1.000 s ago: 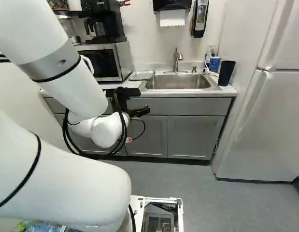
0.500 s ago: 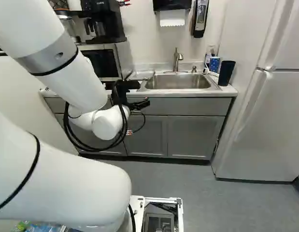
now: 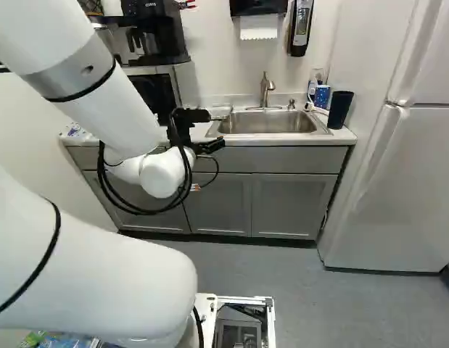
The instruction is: Rinse the cup and place it in the tray
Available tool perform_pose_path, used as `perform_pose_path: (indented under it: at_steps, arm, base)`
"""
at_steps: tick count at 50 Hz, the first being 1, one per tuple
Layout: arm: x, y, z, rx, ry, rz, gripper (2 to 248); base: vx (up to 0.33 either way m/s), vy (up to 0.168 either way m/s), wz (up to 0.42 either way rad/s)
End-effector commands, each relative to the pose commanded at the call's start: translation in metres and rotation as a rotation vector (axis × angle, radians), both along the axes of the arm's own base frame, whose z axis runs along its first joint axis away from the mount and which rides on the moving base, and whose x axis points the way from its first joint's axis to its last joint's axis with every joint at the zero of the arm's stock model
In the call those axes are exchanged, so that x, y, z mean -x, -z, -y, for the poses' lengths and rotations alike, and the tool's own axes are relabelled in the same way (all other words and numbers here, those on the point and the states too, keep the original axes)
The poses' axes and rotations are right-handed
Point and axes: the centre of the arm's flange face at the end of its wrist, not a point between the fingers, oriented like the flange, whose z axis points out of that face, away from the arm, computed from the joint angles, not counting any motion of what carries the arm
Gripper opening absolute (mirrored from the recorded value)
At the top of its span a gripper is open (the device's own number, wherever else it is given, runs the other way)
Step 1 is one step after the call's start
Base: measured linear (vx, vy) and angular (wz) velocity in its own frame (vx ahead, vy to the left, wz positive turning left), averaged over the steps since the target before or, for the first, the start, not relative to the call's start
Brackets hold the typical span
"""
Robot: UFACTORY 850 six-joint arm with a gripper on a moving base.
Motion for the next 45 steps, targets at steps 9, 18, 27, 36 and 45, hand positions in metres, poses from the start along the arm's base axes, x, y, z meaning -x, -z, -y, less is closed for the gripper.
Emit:
perform_pose_path:
  at_steps: [9, 18, 27, 36, 45]
  arm:
    - [-0.008, -0.010, 0.000, 0.000, 0.000, 0.021, 247]
    - [-0.016, -0.019, 0.000, 0.000, 0.000, 0.041, 247]
    - [-0.023, -0.029, 0.000, 0.000, 0.000, 0.061, 247]
    - [-0.030, -0.038, 0.000, 0.000, 0.000, 0.081, 247]
    - [-0.038, -0.047, 0.000, 0.000, 0.000, 0.094, 247]
  base:
    - [0.000, 0.000, 0.000]
    - [0.000, 0.000, 0.000]
    - [0.000, 0.000, 0.000]
    - [0.000, 0.000, 0.000]
    - [0.000, 0.000, 0.000]
